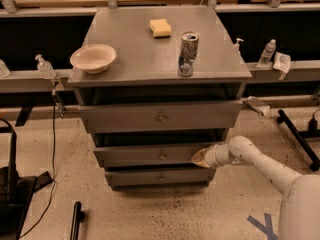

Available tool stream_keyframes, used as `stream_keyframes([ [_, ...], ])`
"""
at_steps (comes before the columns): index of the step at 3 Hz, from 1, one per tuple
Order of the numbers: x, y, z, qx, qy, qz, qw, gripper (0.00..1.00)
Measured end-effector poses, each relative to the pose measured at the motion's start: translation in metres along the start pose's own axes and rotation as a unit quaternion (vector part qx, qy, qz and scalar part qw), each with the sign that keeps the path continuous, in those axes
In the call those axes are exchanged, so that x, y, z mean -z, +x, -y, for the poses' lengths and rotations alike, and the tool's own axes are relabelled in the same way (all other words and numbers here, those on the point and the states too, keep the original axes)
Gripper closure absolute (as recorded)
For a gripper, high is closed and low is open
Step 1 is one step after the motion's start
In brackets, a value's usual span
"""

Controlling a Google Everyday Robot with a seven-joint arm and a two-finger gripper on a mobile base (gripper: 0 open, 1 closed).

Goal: Close middle drawer

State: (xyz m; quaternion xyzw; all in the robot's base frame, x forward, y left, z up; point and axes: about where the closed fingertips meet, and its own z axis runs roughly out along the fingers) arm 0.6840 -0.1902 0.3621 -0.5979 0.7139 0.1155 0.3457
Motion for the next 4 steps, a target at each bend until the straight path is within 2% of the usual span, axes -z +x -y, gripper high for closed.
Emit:
stream_keyframes([
  [2, -0.001, -0.002, 0.001, -0.001, 0.000, 0.004, 1.0000, 1.00],
  [3, 0.008, -0.016, -0.012, 0.004, -0.016, 0.039, 0.9991, 1.00],
  [4, 0.023, -0.027, -0.050, 0.007, -0.068, 0.066, 0.9955, 1.00],
])
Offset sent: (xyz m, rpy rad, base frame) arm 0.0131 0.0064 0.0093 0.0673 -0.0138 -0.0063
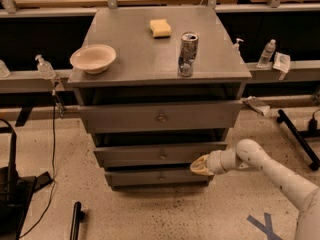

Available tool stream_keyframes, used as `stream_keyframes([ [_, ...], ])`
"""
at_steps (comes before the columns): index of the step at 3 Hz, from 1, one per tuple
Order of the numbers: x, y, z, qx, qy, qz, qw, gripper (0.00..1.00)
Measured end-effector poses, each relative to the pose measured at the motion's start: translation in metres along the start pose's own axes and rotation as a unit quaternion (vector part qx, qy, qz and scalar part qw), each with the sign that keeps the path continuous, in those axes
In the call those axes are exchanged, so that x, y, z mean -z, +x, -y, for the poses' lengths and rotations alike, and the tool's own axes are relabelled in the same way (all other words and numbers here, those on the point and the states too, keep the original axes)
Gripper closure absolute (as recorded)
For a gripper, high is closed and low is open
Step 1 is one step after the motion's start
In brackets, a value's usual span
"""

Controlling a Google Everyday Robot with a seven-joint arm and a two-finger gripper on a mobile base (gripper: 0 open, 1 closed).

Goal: Close middle drawer

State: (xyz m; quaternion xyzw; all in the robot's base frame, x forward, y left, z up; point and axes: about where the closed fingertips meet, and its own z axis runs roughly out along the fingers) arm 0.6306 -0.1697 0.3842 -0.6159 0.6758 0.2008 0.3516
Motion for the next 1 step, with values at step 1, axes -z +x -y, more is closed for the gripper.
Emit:
stream_keyframes([
  [1, 0.0042, -0.0025, -0.0268, -0.005, -0.045, 0.009, 0.9989, 1.00],
])
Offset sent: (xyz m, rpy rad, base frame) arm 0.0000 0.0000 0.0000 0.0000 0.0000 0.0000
